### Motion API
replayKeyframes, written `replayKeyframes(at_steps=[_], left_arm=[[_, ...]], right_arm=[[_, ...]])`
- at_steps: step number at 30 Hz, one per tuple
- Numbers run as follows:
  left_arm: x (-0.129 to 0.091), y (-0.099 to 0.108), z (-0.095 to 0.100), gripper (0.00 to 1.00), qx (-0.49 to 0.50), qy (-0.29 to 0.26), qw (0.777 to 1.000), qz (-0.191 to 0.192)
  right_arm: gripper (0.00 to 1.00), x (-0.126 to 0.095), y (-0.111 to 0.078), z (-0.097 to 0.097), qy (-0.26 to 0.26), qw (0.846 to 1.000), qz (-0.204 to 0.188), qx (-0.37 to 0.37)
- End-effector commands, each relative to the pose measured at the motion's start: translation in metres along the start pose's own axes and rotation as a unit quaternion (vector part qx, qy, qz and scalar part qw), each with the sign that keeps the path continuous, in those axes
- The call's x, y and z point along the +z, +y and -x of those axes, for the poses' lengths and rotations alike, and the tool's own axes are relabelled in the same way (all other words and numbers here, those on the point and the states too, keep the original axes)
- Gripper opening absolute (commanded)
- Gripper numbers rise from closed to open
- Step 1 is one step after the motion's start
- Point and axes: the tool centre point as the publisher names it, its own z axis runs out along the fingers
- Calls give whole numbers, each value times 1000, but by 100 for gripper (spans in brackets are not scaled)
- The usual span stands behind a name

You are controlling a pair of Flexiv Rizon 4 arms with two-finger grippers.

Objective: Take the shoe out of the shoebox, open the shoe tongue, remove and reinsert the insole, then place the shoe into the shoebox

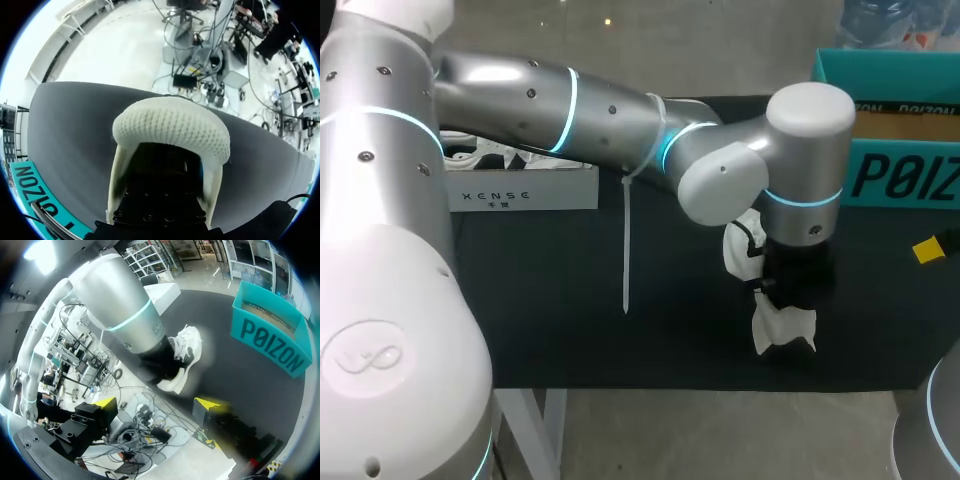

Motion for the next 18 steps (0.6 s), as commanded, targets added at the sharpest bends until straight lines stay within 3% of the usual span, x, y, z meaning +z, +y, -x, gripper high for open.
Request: replayKeyframes(at_steps=[1,18], left_arm=[[11,-1,0,0,1,-3,1000,8],[-48,20,-8,0,10,-27,998,53]], right_arm=[[100,0,-1,0,0,1000,0,0],[100,0,-1,0,0,1000,0,0]])
